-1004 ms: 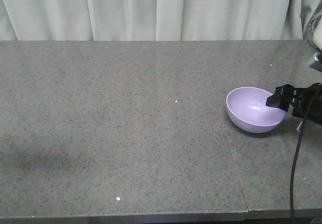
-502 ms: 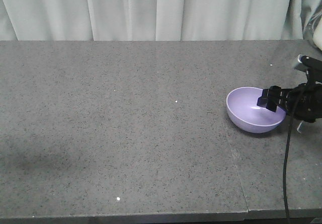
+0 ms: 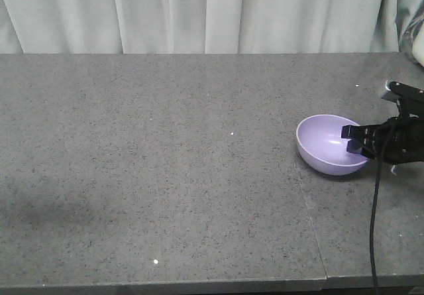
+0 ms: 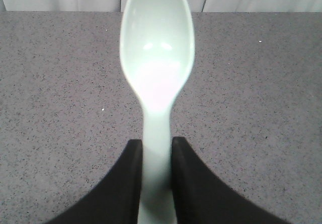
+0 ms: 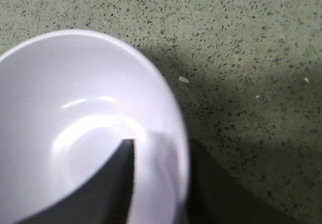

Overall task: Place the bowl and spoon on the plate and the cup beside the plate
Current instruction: 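Move the right gripper to the lilac bowl rim and close on it, then lift the lilac bowl up with the right gripper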

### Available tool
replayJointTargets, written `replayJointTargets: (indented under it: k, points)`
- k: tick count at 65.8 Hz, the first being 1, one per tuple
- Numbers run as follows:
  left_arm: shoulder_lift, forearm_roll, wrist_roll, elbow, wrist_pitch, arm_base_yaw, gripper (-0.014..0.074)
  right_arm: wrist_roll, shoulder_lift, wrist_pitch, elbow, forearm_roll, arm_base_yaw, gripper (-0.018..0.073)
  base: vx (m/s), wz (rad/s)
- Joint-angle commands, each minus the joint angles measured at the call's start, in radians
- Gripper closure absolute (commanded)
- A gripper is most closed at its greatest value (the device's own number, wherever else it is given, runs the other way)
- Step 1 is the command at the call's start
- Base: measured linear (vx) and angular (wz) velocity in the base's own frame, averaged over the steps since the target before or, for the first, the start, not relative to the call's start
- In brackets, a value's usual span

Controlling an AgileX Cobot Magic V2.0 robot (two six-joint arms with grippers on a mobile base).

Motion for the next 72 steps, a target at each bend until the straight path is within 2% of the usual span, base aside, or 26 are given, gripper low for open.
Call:
replayJointTargets:
  k: [1, 3, 25, 37, 48, 58, 72]
  points:
    - [-0.019, -0.017, -0.003, -0.024, -0.065, -0.005, 0.0603, -0.008, -0.039, -0.02, -0.03, 0.011, 0.002, 0.0554, 0.0, 0.0]
    - [-0.019, -0.017, -0.003, -0.024, -0.065, -0.005, 0.0603, -0.008, -0.039, -0.023, -0.03, 0.016, 0.002, 0.0576, 0.0, 0.0]
    - [-0.019, -0.017, -0.003, -0.024, -0.066, -0.005, 0.0603, -0.03, -0.149, -0.032, -0.044, 0.057, 0.002, 0.0569, 0.0, 0.0]
    - [-0.019, -0.017, -0.003, -0.024, -0.066, -0.005, 0.0603, -0.051, -0.301, 0.06, -0.132, 0.088, 0.002, 0.0569, 0.0, 0.0]
    - [-0.019, -0.017, -0.003, -0.024, -0.066, -0.005, 0.0603, -0.057, -0.439, 0.145, -0.199, 0.155, 0.002, 0.0569, 0.0, 0.0]
    - [-0.019, -0.017, -0.003, -0.024, -0.066, -0.005, 0.0603, -0.062, -0.542, 0.174, -0.202, 0.203, 0.002, 0.0569, 0.0, 0.0]
    - [-0.019, -0.017, -0.003, -0.024, -0.066, -0.005, 0.0603, -0.062, -0.61, 0.231, -0.202, 0.203, 0.002, 0.0569, 0.0, 0.0]
